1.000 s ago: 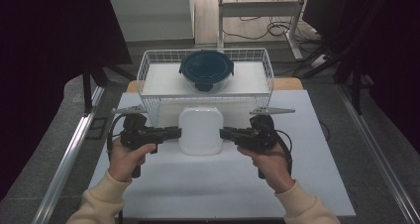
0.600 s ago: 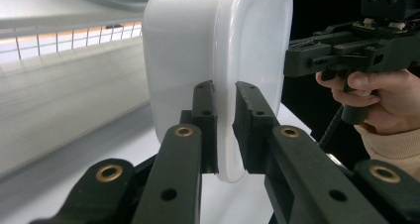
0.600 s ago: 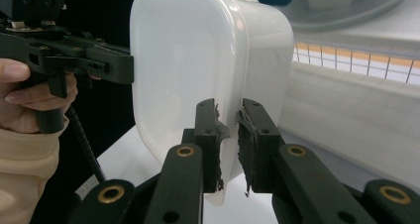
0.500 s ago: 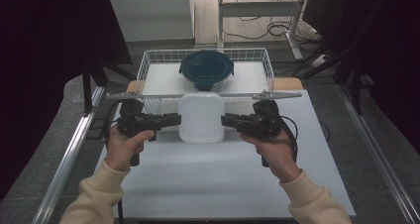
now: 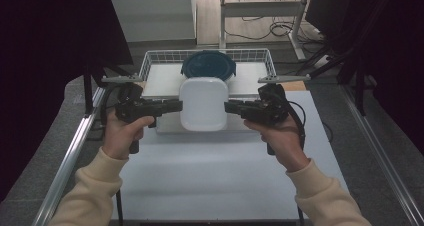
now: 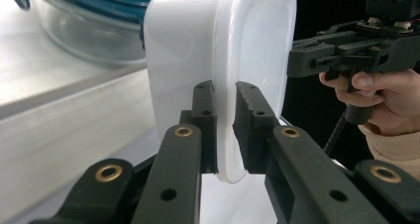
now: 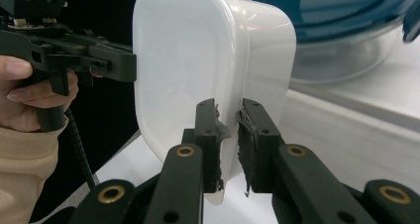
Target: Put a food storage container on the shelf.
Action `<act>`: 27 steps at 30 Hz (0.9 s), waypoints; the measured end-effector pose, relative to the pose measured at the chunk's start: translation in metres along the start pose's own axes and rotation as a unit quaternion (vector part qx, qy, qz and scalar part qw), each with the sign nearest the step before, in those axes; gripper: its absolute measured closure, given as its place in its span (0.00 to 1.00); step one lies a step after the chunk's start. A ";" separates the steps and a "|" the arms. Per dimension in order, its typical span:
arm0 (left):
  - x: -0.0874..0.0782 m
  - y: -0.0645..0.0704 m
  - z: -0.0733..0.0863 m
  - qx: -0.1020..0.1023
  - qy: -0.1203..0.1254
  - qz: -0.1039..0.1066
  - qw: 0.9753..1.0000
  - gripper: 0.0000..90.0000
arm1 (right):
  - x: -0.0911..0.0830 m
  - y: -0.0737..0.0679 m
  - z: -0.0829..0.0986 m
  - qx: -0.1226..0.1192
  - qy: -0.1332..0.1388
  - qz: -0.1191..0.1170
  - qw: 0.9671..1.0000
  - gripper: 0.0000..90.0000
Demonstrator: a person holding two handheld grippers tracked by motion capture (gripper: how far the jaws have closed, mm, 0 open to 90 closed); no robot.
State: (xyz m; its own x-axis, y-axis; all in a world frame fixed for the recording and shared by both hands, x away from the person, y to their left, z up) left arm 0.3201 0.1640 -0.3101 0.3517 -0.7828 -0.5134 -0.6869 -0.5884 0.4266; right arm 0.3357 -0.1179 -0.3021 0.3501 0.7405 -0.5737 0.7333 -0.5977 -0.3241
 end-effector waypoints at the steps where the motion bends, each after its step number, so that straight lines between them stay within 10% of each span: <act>1: -0.001 0.000 -0.002 0.000 0.002 0.000 1.000 0.89 | -0.001 -0.001 -0.002 -0.001 0.001 0.000 1.000 0.87; 27: -0.016 -0.013 -0.067 -0.011 0.013 0.026 1.000 0.89 | -0.025 -0.001 -0.071 -0.011 0.010 -0.003 1.000 0.87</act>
State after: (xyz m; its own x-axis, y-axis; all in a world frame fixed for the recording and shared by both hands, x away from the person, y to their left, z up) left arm 0.3656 0.1702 -0.2579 0.3323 -0.8174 -0.4706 -0.6912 -0.5505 0.4682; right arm 0.3677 -0.1140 -0.2341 0.3578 0.7503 -0.5559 0.7477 -0.5868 -0.3108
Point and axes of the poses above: each handheld gripper's, and its own axes: x roughly forward along the jaws, z roughly out of its underside, y roughly to its right, the point moved 3 cm from there along x, roughly forward along the jaws, and after that the axes turned 10 degrees about -y, right-handed, at the moved point
